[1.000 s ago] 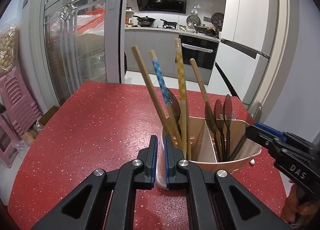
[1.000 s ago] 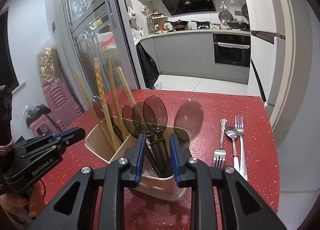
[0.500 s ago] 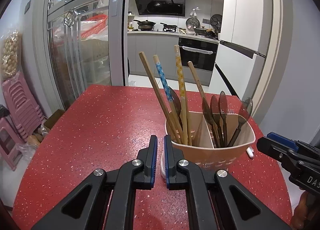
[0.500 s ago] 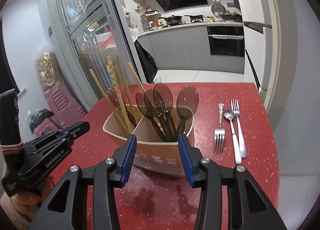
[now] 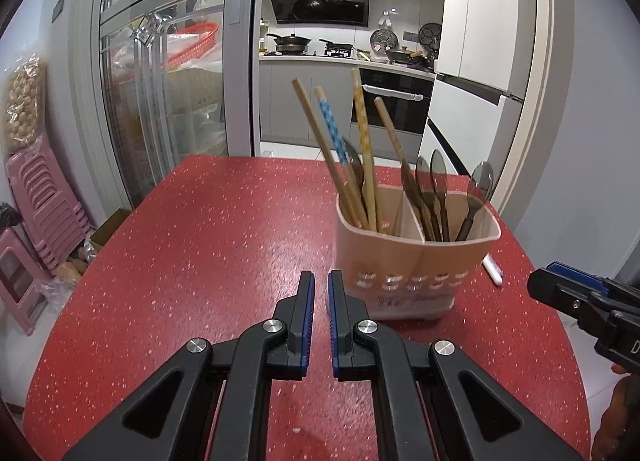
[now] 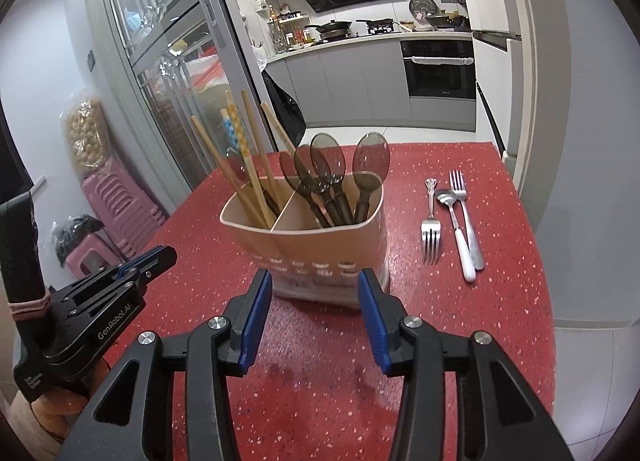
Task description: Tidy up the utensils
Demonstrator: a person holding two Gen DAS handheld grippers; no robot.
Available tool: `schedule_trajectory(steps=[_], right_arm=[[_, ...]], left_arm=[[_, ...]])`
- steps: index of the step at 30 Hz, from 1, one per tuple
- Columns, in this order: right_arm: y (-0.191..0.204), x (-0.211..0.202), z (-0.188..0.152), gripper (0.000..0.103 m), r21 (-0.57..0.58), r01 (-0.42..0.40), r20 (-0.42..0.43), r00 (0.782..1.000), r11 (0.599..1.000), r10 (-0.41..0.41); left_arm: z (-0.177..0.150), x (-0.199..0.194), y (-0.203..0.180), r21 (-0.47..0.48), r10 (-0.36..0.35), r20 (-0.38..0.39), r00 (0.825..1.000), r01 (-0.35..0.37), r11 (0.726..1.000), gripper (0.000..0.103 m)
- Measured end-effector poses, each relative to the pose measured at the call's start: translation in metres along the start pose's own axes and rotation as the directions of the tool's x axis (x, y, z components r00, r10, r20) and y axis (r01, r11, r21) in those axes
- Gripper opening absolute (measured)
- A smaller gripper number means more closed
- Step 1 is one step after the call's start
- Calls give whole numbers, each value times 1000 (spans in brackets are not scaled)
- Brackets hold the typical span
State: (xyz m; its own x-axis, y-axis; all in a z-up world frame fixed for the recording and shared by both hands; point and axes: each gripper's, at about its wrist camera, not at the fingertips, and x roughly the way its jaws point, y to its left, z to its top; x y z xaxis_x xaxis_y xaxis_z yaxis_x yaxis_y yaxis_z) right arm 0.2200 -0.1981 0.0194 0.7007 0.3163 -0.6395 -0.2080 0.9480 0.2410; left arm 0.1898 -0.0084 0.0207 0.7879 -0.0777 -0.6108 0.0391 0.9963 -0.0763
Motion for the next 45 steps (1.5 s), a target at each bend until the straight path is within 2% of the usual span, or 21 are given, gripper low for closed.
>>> schedule_trajectory(steps=[5,21,24,29,31,38,39,40,41,43,45], right_arm=[[2,0,-12,54,4,9,-31,999,1000,-9],[-4,6,-53,58,44,41,-121,992,998,-35],[-6,6,-59,64,54,46,-139,990,997,-38],[-5,8,-68,65,55,53,-160,986,997,-43],[-4,10,-71,73,55,58,-169,984,997,-48],[-6,7,-74,80,63,56,-167,985,996,-45],[-7,7,-74,80,66,56,-168,985,996,-45],[-8,6,-74,80,70,58,-168,985,996,-45],[-9,6,-75,81,75,60,-169,985,995,-46],[-12,6,-77,91,89,58,-171,984,994,-42],[-15,6,-79,91,104,56,-168,985,993,-38]], left_arm=[[-13,-2,6,-7,6,-23,1000,-6,1000,30],[-59,-5,18,-35,10,-114,993,-14,999,31],[-66,-6,20,-42,7,-125,992,-13,999,31],[-76,-9,22,-51,10,-131,991,-17,999,31],[-79,-9,22,-48,13,-136,991,-19,999,31],[-84,-11,29,-69,26,-138,990,-35,997,31],[-84,-11,30,-75,25,-136,990,-36,997,33],[-84,-12,31,-83,25,-132,991,-37,996,86],[-84,-11,32,-85,22,-139,990,-34,996,103],[-87,2,32,-94,8,-136,991,-21,995,103],[-92,19,30,-85,-6,-131,991,-5,996,103]])
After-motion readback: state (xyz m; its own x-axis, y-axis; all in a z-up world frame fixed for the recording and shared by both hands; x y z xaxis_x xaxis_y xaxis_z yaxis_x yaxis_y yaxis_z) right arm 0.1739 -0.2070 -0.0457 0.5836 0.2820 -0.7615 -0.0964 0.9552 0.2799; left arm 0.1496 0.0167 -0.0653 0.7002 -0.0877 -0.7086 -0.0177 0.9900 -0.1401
